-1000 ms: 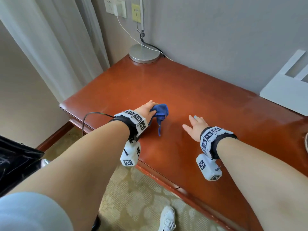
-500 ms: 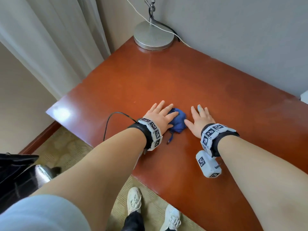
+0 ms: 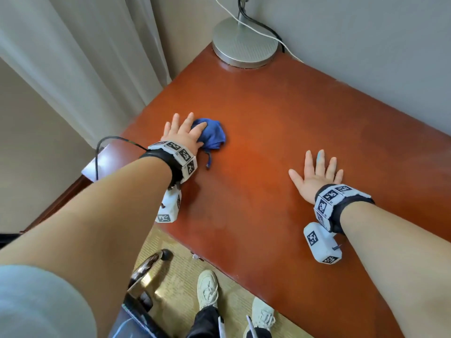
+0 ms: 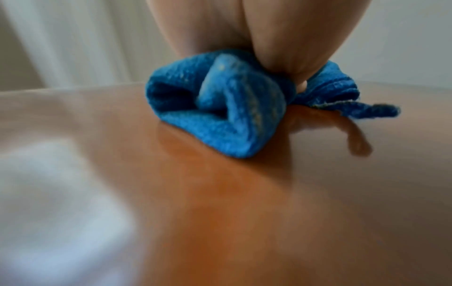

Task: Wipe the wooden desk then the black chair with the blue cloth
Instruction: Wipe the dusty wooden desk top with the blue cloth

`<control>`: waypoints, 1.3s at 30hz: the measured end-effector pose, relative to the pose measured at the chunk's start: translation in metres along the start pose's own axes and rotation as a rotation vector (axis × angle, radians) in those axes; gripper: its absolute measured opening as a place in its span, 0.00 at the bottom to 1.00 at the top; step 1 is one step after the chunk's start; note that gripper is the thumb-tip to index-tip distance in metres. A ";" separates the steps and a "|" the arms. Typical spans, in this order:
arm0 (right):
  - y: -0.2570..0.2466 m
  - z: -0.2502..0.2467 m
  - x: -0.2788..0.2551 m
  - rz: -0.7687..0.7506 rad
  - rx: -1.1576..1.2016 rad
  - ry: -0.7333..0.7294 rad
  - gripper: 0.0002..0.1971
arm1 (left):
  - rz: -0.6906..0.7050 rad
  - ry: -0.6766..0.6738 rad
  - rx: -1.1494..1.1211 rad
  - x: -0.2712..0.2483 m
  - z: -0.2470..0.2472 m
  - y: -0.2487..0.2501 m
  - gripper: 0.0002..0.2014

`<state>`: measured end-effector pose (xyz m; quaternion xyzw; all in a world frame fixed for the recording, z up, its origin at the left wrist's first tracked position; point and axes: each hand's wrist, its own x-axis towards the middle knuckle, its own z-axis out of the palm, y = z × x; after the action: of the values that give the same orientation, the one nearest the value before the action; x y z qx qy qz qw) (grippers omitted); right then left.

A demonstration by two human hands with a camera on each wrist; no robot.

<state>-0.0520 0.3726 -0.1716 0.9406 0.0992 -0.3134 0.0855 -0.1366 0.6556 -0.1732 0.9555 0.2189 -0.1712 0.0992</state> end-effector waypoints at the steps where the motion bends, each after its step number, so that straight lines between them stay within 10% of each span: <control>1: -0.001 0.000 -0.001 -0.001 0.001 0.000 0.35 | -0.061 0.012 -0.025 -0.004 -0.001 -0.019 0.27; 16: -0.003 0.000 -0.011 -0.001 -0.028 0.036 0.35 | -0.511 0.131 -0.176 -0.084 0.028 -0.118 0.27; 39: 0.027 -0.025 -0.047 -0.156 0.043 0.060 0.34 | -0.172 0.123 -0.307 -0.042 -0.042 -0.022 0.24</control>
<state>-0.0677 0.3460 -0.1209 0.9406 0.1679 -0.2926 0.0377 -0.1707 0.6703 -0.1212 0.9154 0.3292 -0.0849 0.2155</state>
